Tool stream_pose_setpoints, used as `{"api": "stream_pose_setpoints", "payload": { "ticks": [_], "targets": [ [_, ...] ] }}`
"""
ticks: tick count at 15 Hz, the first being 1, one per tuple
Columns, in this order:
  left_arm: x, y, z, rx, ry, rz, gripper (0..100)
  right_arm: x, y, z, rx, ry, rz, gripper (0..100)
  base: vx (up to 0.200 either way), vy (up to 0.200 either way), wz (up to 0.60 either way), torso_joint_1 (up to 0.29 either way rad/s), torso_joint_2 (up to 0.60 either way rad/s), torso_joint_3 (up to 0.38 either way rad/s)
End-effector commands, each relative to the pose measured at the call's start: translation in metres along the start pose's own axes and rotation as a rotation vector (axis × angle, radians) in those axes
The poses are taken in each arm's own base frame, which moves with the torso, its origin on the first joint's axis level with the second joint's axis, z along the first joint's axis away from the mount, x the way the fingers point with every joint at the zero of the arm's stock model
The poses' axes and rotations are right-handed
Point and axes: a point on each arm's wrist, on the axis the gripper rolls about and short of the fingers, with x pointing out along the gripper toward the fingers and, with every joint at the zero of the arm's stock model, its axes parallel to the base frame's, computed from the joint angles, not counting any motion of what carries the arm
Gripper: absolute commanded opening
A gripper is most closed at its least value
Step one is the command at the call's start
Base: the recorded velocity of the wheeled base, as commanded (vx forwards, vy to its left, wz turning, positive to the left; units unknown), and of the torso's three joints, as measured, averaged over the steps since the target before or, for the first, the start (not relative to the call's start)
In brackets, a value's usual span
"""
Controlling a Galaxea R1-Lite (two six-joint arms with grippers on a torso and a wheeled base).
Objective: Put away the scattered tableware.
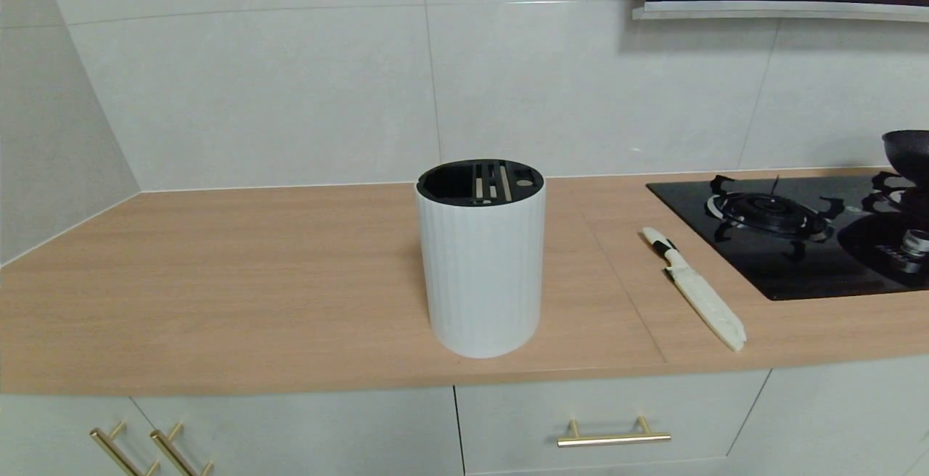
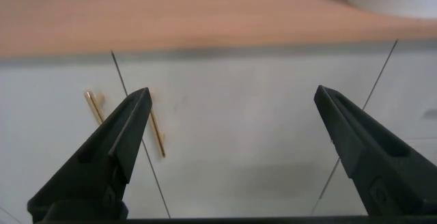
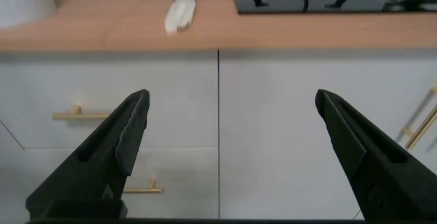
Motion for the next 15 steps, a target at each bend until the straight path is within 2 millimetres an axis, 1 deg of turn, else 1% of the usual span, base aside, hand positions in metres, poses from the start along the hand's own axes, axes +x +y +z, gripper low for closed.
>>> {"api": "stream_pose_setpoints", "payload": {
  "ticks": [1,10,15],
  "targets": [
    [0.0000,0.0000,0.0001,0.000,0.000,0.000,100,0.0001,0.0000,0.0001,-0.001,0.001,0.001,100,0.000,0.000,0.00,0.212,-0.50,-0.295],
    [0.0000,0.0000,-0.0001,0.000,0.001,0.000,100,0.0001,0.0000,0.0001,-0.001,0.001,0.001,100,0.000,0.000,0.00,0.238,-0.53,-0.295],
    [0.0000,0.0000,-0.0001,-0.001,0.001,0.000,100,0.0001,0.0000,0.0001,-0.001,0.001,0.001,100,0.000,0.000,0.00,0.280,-0.59,-0.314]
  ]
}}
